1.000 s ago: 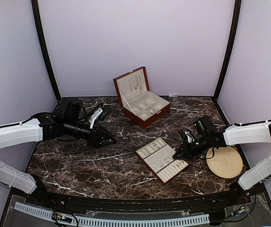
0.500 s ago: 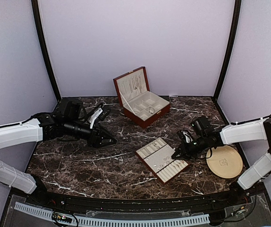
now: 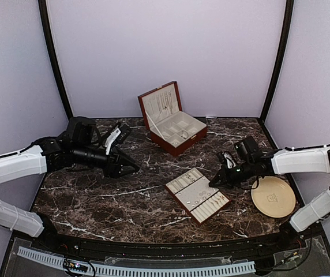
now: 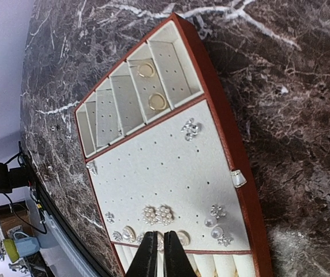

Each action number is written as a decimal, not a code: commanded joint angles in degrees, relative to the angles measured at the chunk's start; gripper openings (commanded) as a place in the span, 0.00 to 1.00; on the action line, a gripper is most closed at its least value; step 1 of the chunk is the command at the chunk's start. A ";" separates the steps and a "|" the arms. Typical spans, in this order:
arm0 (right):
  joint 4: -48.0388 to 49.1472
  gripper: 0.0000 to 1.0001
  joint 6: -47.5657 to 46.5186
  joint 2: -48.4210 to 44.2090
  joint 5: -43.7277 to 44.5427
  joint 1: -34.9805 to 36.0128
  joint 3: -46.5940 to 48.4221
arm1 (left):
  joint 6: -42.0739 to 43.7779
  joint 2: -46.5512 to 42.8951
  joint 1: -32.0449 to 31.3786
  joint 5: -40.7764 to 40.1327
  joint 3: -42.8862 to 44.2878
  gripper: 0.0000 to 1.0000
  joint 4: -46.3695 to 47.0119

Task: Organize the mixed jewelry
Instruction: Adjust the earring on the earring holder, then pick up the earring from the center of the board, then pass from the left arm to the right

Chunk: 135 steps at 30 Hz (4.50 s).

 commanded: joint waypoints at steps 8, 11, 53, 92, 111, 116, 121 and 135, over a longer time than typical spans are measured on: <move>2.72 0.23 -5.41 -12.56 3.76 -1.96 -2.21 | -1.88 -1.09 0.00 -9.70 -1.45 0.48 1.58; 2.98 0.31 -6.95 -16.16 5.30 -2.42 -3.15 | -5.65 -1.57 -0.03 -12.20 -4.79 0.48 4.61; 19.14 0.62 -2.75 -33.48 2.78 -3.16 -18.00 | -23.85 13.14 -3.96 -21.64 -12.77 0.32 7.36; 17.93 0.61 -2.23 -35.92 2.80 -3.13 -18.81 | -25.91 17.53 -0.86 -15.53 -16.40 0.17 14.41; 17.21 0.61 -2.79 -35.76 3.63 -3.16 -18.36 | -26.30 16.89 -0.81 -13.33 -16.93 0.00 16.39; 17.77 0.61 -2.20 -35.83 3.08 -3.14 -18.17 | -25.92 13.65 -0.91 -10.96 -17.42 0.00 20.18; 22.09 0.67 0.19 -36.57 -0.49 -2.41 -18.36 | -25.46 10.22 -2.26 -9.05 -17.26 0.00 24.65; 43.60 0.70 10.46 -33.27 1.44 9.91 -20.60 | -27.71 9.27 -13.48 -5.64 -12.84 0.00 49.62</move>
